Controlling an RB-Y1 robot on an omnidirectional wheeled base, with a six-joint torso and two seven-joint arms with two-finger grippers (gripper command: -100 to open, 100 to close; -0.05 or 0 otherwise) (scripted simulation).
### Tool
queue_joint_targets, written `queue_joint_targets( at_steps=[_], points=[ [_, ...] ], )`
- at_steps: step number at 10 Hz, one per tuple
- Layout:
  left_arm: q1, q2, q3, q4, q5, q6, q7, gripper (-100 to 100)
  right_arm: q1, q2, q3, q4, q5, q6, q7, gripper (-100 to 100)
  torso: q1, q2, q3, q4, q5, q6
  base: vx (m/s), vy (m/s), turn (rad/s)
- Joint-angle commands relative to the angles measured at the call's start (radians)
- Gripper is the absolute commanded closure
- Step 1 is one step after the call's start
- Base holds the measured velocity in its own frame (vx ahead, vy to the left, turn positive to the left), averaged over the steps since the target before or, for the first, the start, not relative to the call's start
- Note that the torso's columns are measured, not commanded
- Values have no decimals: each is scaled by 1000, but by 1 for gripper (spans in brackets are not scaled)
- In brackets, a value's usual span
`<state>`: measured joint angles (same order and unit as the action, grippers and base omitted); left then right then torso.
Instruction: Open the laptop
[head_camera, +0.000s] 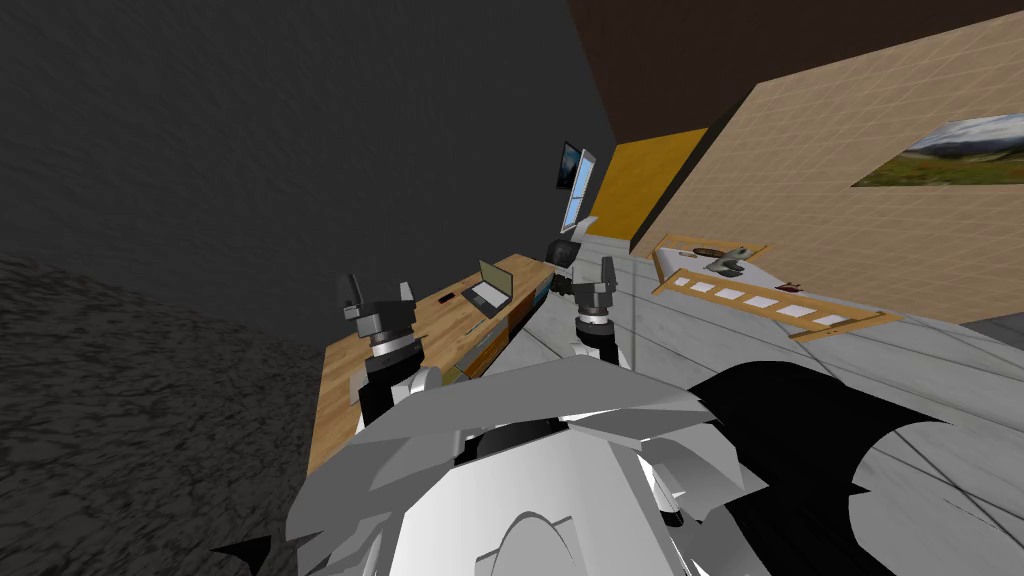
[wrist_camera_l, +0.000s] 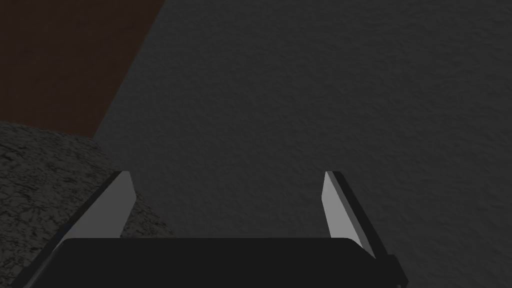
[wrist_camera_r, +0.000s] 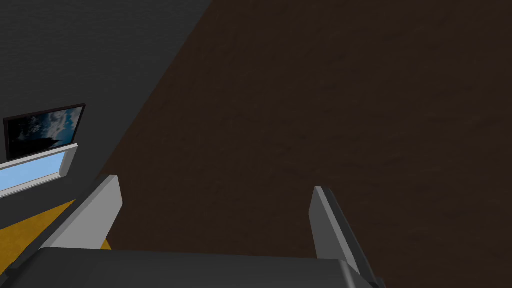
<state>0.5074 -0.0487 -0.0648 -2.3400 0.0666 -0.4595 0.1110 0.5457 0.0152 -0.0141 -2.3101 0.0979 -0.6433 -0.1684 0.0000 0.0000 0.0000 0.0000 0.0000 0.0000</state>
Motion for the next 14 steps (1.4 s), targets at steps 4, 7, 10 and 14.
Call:
queue_joint_targets(
  at_steps=[4, 7, 10, 14],
  points=[
    [0, 0, 0, 0, 0, 0, 0, 0, 0, 0, 0, 0, 0, 0, 0, 0, 0, 248, -497, 249, 0, 0, 0, 0, 0],
    [0, 0, 0, 0, 0, 0, 0, 0, 0, 0, 0, 0, 0, 0, 0, 0, 0, 470, -939, 470, 0, 0, 0, 0, 0],
    [-4, 43, 3, 11, 5, 3, 3, -100, 0, 0, 0, 0, 0, 0, 0, 0, 0, 691, -1382, 691, 0, 0, 7, -8, 6],
    [-24, 151, 21, 68, 31, 17, 17, -100, 0, 0, 0, 0, 0, 0, 0, 0, -3, 735, -1477, 737, -1, 0, 66, -96, 47]
  ],
)
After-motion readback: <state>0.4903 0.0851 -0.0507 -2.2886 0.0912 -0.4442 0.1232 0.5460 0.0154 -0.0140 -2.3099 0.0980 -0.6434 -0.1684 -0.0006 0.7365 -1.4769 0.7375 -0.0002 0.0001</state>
